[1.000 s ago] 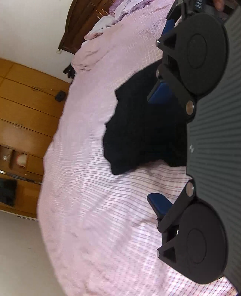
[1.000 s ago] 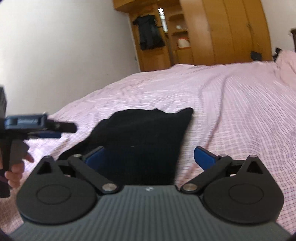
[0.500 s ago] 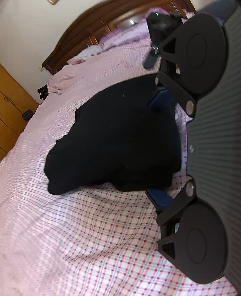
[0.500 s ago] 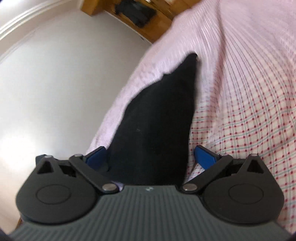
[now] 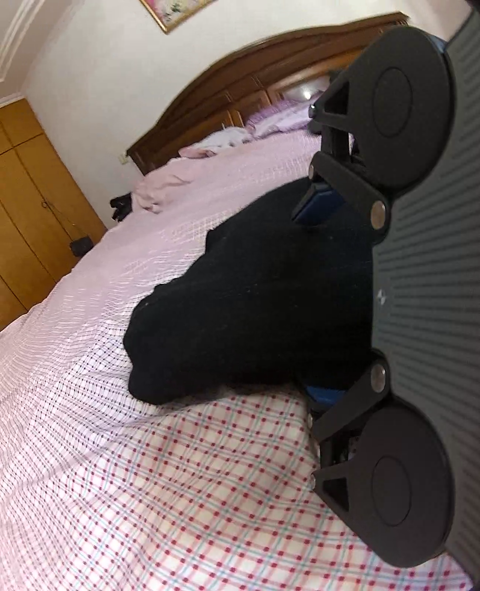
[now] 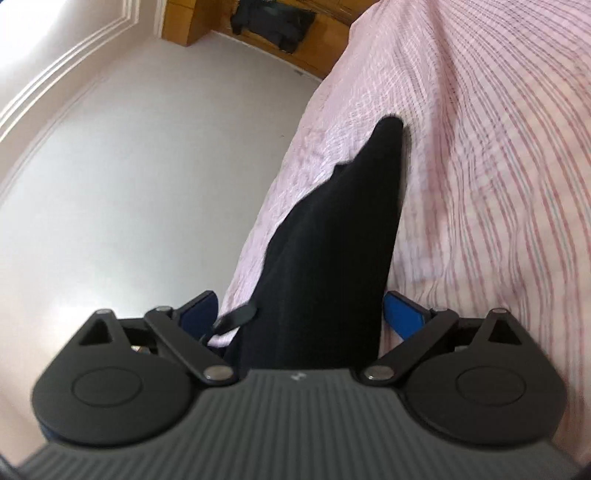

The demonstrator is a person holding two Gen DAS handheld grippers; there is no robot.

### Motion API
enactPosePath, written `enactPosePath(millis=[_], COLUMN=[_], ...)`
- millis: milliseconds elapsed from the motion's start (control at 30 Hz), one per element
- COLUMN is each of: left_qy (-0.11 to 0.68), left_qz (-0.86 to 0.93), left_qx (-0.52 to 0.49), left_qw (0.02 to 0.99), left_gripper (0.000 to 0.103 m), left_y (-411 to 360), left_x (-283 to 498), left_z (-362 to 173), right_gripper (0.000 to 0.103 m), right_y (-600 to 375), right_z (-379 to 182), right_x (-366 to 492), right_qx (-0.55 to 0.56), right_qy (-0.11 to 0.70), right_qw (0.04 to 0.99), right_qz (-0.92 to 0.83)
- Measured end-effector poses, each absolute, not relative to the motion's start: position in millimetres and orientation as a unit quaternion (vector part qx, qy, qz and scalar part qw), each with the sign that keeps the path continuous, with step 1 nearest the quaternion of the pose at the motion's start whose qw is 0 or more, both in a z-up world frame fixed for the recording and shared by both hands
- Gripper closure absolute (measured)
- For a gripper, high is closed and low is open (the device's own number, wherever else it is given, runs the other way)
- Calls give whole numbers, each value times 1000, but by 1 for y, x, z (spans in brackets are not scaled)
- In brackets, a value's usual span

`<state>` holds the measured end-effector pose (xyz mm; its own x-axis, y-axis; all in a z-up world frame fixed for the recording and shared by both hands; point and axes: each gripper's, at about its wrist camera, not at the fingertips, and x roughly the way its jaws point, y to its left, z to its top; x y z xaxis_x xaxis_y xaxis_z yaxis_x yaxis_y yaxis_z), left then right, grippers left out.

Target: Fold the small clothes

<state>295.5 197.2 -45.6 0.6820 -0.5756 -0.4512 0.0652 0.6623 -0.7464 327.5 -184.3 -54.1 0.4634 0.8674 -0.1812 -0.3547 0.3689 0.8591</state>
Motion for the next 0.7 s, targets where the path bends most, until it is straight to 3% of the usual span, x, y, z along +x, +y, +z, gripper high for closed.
enactPosePath(millis=[100, 400, 700], left_qy=[351, 379, 361], left_qz=[-194, -226, -214], left_qx=[-360, -358, -387], left_qw=[842, 823, 821], left_gripper=[16, 16, 16], left_y=[200, 184, 188], left_x=[288, 259, 242], left_z=[-43, -42, -49], right_gripper=[4, 6, 3], right_y=[-173, -164, -154], right_z=[-57, -59, -75], right_x=[338, 319, 322], right_qx=[393, 360, 420], right_qy=[320, 422, 403], right_qw=[764, 709, 697], right_qz=[399, 435, 419])
